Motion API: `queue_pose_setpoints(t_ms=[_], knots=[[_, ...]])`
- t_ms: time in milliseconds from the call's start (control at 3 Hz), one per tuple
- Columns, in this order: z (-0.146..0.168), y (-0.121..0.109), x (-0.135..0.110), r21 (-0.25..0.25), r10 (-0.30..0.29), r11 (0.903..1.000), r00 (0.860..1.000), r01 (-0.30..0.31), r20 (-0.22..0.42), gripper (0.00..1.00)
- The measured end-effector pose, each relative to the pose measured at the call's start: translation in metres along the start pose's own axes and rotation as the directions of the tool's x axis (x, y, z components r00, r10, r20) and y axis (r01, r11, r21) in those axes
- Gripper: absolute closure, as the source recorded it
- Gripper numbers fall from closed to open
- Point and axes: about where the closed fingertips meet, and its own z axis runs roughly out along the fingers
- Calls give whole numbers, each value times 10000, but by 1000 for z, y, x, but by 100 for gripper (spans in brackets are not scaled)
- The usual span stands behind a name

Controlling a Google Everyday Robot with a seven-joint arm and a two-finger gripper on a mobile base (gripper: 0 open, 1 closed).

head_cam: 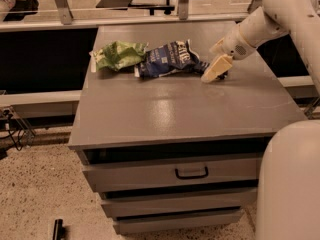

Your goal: Move rxbar blueberry near blue chip bag

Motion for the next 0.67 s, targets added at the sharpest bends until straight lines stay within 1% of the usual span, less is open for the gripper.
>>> queue_pose_setpoints(t_ms=[333, 667], knots=[[-6, -1, -2, 62, -38, 10000, 9999, 38, 113, 0], [-30, -3, -4, 277, -118, 9996, 9985, 103, 541, 0]])
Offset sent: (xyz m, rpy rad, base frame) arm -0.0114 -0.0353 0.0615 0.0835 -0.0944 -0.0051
